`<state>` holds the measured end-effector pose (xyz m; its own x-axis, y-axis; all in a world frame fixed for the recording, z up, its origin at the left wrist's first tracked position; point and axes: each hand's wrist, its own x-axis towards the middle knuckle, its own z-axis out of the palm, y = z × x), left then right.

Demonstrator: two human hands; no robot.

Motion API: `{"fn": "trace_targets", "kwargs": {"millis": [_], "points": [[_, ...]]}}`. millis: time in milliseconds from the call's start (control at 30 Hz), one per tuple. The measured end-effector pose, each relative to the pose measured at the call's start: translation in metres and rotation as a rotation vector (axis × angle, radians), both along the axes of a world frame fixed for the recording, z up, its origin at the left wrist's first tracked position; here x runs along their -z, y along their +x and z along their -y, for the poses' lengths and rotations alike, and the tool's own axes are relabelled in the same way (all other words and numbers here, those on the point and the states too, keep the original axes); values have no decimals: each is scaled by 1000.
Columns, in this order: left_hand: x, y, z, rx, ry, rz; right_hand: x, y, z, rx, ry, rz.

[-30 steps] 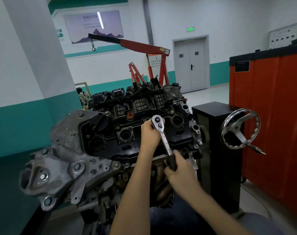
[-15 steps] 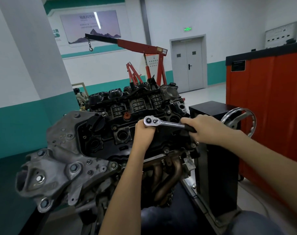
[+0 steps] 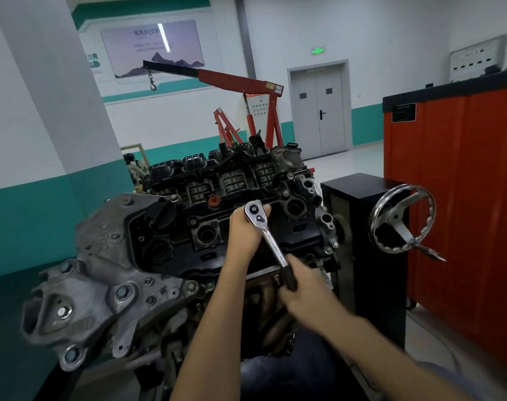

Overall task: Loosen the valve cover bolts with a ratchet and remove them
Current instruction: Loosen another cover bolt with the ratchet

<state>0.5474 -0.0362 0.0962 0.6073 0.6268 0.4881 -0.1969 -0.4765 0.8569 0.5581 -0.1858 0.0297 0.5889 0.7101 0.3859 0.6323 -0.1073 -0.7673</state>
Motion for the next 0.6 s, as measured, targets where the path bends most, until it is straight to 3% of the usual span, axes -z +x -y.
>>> {"fn": "trace_targets", "kwargs": {"millis": [167, 233, 267, 300, 467, 600], "points": [[-6, -2, 4, -2, 91, -78, -72, 91, 39, 13, -352, 526], [-4, -3, 4, -14, 56, -38, -83, 97, 34, 96, -380, 715], [-2, -3, 6, -16, 18, 1, -78, 94, 32, 126, -348, 709], [2, -3, 8, -14, -16, 43, -65, 87, 31, 141, -306, 643], [4, 4, 22, -53, -35, 127, 12, -4, -4, 128, 58, -41], [1, 5, 13, -91, 9, 52, 20, -44, -38, 74, 185, -241]]}}
